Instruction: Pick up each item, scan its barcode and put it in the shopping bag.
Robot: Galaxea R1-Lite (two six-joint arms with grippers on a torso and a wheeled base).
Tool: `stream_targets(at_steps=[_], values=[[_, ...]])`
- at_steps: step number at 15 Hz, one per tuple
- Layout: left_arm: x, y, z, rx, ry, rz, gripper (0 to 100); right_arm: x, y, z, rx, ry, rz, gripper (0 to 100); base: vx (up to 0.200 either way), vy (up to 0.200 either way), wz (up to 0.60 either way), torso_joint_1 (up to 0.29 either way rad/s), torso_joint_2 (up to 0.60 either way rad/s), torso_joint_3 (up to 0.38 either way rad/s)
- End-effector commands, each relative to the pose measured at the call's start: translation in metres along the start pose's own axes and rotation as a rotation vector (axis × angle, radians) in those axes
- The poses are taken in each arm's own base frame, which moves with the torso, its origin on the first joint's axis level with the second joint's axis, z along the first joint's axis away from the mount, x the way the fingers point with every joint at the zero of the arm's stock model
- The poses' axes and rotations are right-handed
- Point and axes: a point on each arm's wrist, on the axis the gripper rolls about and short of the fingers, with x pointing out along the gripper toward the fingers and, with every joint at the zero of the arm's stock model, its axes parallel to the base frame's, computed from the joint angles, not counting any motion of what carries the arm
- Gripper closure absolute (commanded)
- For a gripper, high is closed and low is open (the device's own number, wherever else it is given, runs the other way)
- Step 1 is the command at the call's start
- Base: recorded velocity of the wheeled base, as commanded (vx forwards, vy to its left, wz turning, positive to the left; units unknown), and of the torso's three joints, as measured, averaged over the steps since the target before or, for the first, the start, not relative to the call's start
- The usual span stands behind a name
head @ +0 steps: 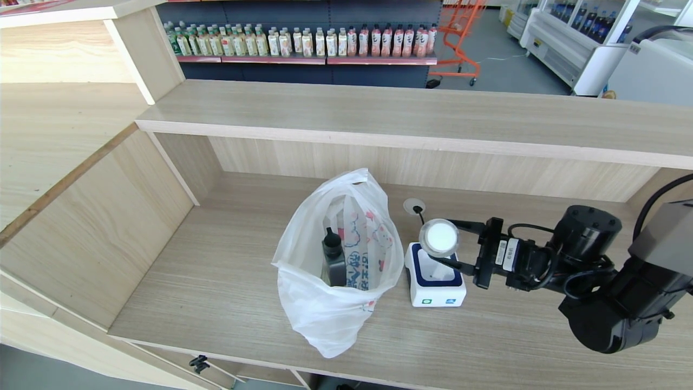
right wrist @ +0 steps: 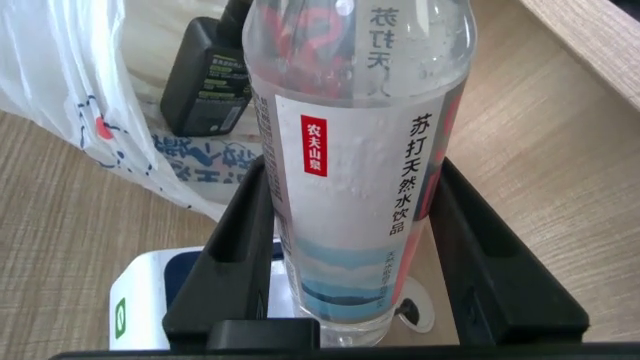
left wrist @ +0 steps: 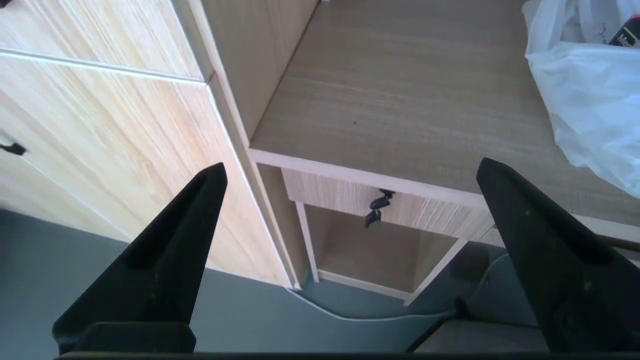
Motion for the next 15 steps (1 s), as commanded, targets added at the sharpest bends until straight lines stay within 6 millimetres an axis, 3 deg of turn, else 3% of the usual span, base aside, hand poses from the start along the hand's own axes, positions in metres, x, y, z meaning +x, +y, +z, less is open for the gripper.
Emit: stream_targets(at_steps=[1,15], values=[[0.0001,0.0,0.0,0.0,0.002,0.001,0,0.0007,0.0026,-0.0028,-0.004,0.003,0.006,100,0.0,0.0,0.0,0.0,0.0,0.0],[0.0001,0.0,0.0,0.0,0.002,0.001,0,-0.0078,-0.0058,-0.0008,-0.053,0.016,-0.018,100,0.0,0.0,0.0,0.0,0.0,0.0]])
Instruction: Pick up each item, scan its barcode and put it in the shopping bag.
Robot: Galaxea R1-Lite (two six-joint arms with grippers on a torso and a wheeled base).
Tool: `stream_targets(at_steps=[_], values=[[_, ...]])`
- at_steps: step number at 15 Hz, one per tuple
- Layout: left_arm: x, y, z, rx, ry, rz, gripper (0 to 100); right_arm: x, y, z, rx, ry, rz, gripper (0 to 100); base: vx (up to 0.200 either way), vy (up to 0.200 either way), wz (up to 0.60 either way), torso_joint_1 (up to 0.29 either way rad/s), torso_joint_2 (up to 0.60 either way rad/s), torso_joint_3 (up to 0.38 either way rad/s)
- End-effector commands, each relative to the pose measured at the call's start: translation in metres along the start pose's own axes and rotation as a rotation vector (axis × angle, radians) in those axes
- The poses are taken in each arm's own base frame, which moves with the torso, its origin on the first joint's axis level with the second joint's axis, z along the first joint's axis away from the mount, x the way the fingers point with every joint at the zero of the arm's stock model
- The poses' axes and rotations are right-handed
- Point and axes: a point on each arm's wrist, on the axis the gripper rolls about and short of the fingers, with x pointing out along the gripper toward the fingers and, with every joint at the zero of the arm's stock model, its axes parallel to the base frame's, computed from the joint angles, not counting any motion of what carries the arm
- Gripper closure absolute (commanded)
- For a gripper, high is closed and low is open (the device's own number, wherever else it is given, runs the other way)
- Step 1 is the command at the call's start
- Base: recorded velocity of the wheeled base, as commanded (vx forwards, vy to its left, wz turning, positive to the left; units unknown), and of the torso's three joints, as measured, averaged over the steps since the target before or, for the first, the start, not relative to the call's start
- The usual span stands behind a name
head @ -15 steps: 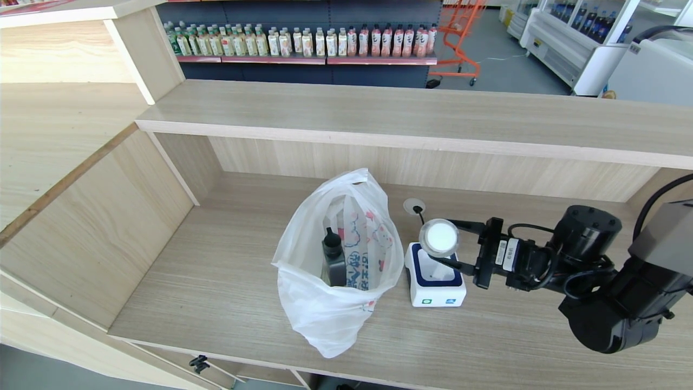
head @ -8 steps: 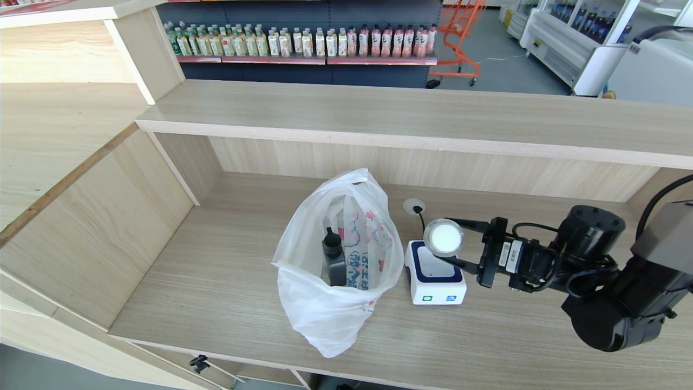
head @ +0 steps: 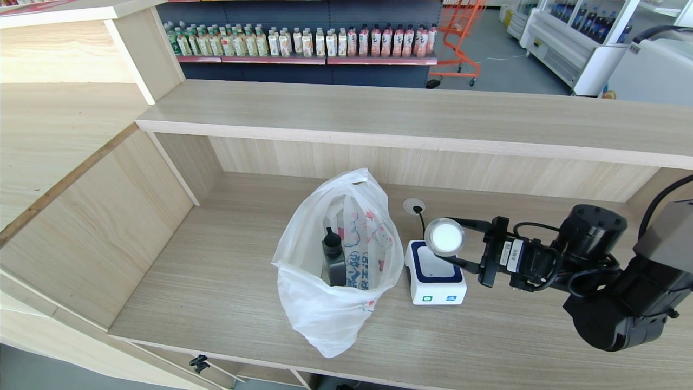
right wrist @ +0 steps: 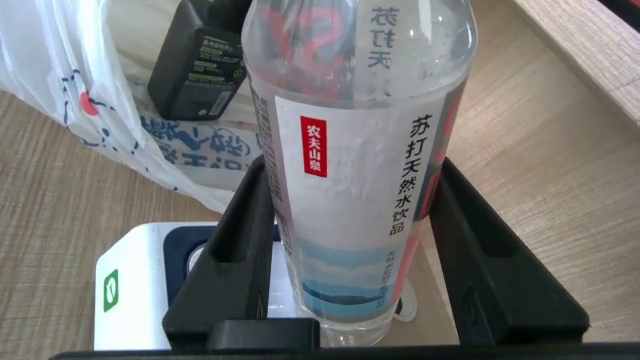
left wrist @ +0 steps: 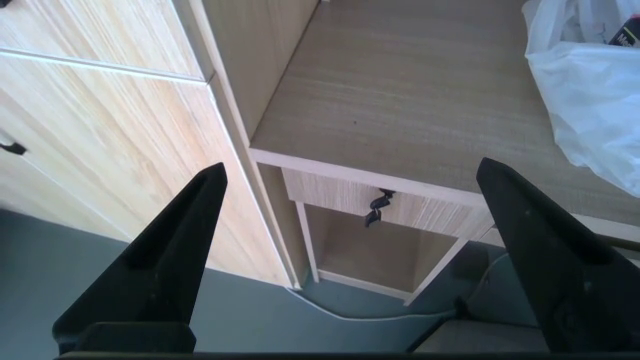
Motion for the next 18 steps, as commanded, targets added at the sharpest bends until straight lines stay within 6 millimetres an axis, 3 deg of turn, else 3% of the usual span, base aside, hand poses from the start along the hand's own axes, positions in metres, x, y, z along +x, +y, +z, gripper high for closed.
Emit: stream_targets(at_steps=[1,4,7,11,14,18], values=[[0.0,0.0,0.0,0.0,0.002,0.0,0,0.001,-0.004,0.007,-0.015,-0.014,-0.006,100,0.0,0.0,0.0,0.0,0.0,0.0],[0.0,0.0,0.0,0.0,0.002,0.0,0,0.001,-0.02,0.031,0.003,-0.061,-0.036,100,0.0,0.0,0.0,0.0,0.0,0.0],[0.0,0.0,0.0,0.0,0.002,0.0,0,0.003,-0.039,0.088,0.15,-0.124,-0.116,100,0.0,0.0,0.0,0.0,0.0,0.0],[0.0,0.0,0.0,0.0,0.002,0.0,0,0.044,-0.03,0.128,0.465,-0.099,-0.231,100,0.0,0.0,0.0,0.0,0.0,0.0],[0.0,0.0,0.0,0.0,0.002,0.0,0,0.086,-0.034,0.116,0.663,-0.062,-0.33,100,0.0,0.0,0.0,0.0,0.0,0.0],[0.0,0.0,0.0,0.0,0.002,0.0,0,0.12,-0.024,0.071,0.753,0.004,-0.327,100,0.0,0.0,0.0,0.0,0.0,0.0]])
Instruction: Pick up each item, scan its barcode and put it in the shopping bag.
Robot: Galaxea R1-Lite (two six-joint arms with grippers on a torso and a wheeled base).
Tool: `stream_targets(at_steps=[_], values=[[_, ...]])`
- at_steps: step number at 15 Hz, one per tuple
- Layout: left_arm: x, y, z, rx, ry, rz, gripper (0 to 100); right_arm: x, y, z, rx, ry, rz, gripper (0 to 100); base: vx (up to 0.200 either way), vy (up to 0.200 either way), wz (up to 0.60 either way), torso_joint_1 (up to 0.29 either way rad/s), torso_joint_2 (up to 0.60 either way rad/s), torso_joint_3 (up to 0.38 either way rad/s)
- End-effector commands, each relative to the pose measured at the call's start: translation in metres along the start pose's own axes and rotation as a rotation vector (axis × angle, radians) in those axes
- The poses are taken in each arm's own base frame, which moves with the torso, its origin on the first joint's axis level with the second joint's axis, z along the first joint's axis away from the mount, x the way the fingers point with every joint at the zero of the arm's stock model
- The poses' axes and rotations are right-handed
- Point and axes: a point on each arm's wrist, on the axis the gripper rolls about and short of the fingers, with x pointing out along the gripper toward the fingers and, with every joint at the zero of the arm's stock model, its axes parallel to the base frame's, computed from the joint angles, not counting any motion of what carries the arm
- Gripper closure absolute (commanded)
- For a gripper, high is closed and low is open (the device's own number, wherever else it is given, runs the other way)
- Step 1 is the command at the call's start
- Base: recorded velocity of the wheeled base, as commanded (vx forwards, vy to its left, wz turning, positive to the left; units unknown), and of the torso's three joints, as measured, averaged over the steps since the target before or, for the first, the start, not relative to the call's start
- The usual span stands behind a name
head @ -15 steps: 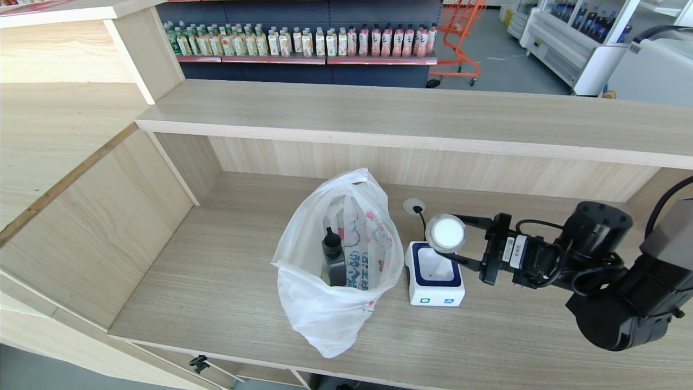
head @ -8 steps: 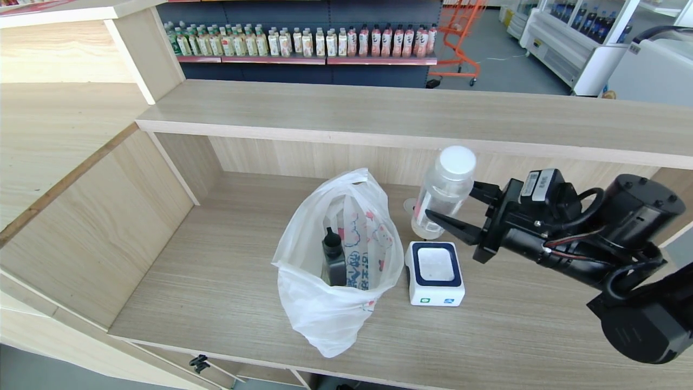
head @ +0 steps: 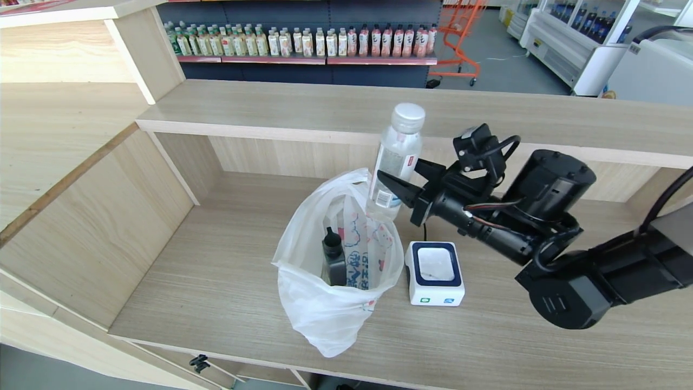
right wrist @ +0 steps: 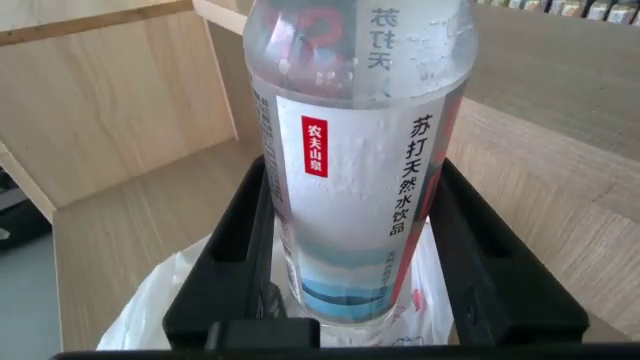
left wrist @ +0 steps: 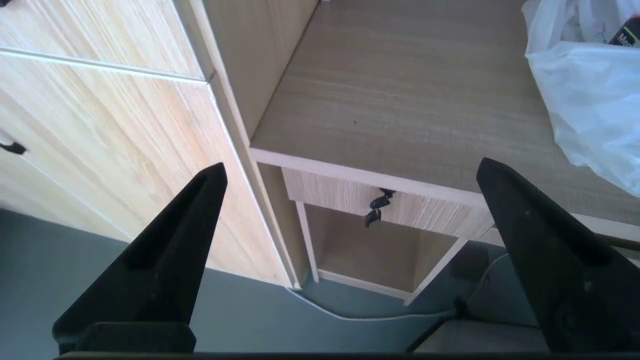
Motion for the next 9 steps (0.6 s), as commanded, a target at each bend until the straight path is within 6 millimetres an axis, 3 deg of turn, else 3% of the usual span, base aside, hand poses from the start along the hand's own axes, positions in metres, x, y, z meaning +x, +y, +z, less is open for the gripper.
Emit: stream_targets(at_steps=[1,5,9], values=[[0.0,0.0,0.0,0.0,0.002,0.001,0,0.021,-0.008,-0.045,0.026,0.066,-0.009,100,0.0,0.0,0.0,0.0,0.0,0.0],[0.0,0.0,0.0,0.0,0.002,0.001,0,0.043,-0.01,-0.084,0.073,0.079,0.023,100,0.0,0.0,0.0,0.0,0.0,0.0],[0.0,0.0,0.0,0.0,0.002,0.001,0,0.054,-0.016,-0.101,0.121,0.08,0.014,100,0.0,0.0,0.0,0.0,0.0,0.0]])
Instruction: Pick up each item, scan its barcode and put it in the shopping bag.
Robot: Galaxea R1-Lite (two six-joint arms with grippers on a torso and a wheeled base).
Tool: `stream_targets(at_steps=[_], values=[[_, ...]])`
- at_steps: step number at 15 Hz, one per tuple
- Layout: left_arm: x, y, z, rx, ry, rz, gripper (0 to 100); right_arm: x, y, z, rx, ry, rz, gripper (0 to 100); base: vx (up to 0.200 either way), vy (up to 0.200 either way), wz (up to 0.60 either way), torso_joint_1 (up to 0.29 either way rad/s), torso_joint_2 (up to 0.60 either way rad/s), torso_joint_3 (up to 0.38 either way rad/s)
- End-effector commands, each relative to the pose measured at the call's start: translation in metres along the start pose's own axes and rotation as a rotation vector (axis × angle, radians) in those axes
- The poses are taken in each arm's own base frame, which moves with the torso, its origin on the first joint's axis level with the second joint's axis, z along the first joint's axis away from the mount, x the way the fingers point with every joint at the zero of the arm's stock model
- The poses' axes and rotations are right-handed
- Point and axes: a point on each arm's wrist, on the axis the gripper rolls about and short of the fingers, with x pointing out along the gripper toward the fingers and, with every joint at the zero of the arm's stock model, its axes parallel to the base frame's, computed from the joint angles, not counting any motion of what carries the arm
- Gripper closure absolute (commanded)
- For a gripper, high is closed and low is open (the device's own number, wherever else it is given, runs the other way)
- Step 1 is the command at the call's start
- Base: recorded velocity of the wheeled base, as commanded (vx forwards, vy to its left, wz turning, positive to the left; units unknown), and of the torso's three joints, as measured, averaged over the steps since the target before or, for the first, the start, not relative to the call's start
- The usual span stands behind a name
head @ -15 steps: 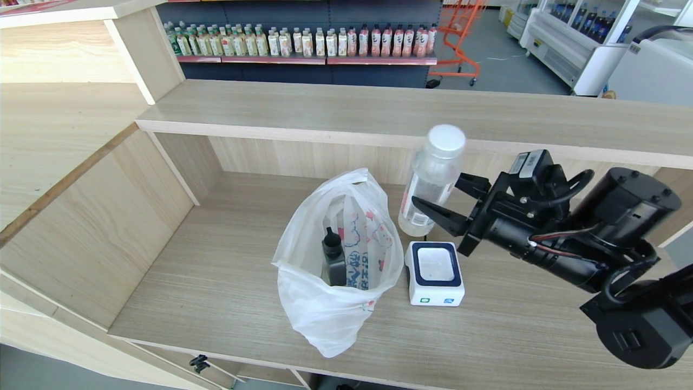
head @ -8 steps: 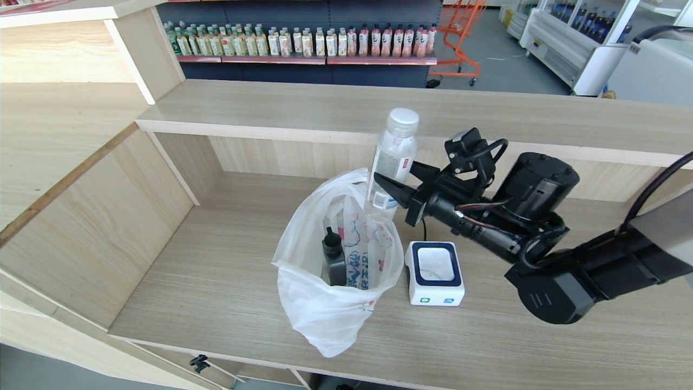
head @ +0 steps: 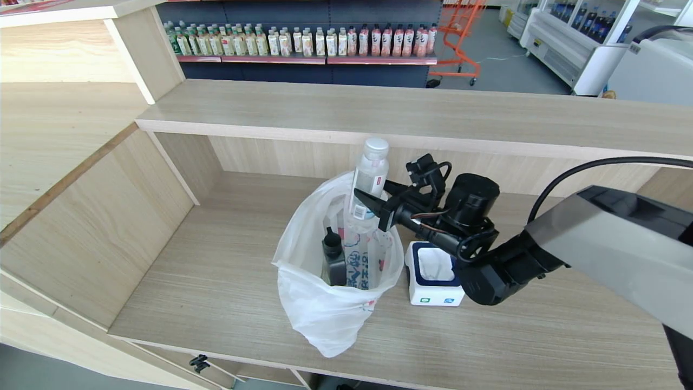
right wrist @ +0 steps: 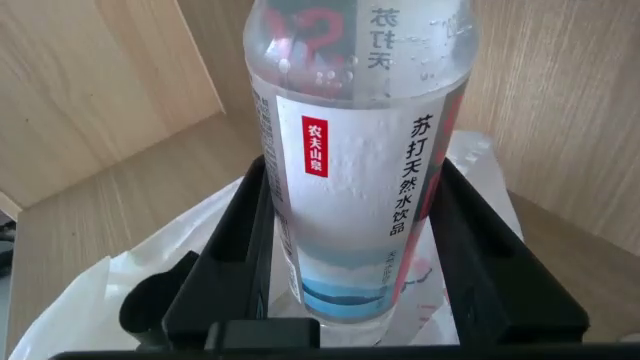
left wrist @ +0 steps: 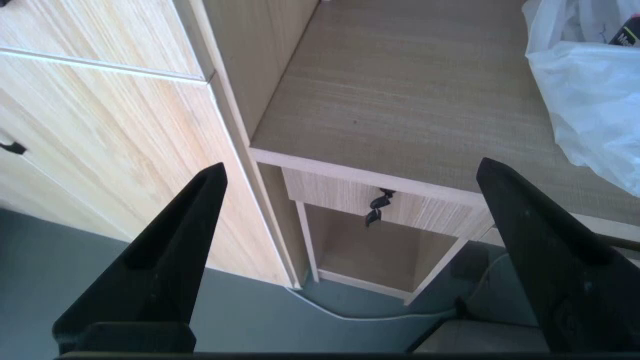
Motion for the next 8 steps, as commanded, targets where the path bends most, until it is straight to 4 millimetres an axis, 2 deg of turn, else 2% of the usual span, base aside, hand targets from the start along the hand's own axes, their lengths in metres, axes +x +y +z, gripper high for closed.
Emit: stream_targets(at_steps=[1,3,8], values=[[0.0,0.0,0.0,0.0,0.002,0.0,0,0.004,-0.001,-0.023,0.013,0.037,0.003,100,0.0,0.0,0.0,0.0,0.0,0.0],[0.0,0.0,0.0,0.0,0.002,0.0,0,0.011,-0.003,-0.043,0.027,0.075,0.002,100,0.0,0.0,0.0,0.0,0.0,0.0],[0.0,0.0,0.0,0.0,0.002,0.0,0,0.031,-0.007,-0.058,0.033,0.093,0.006,100,0.0,0.0,0.0,0.0,0.0,0.0]])
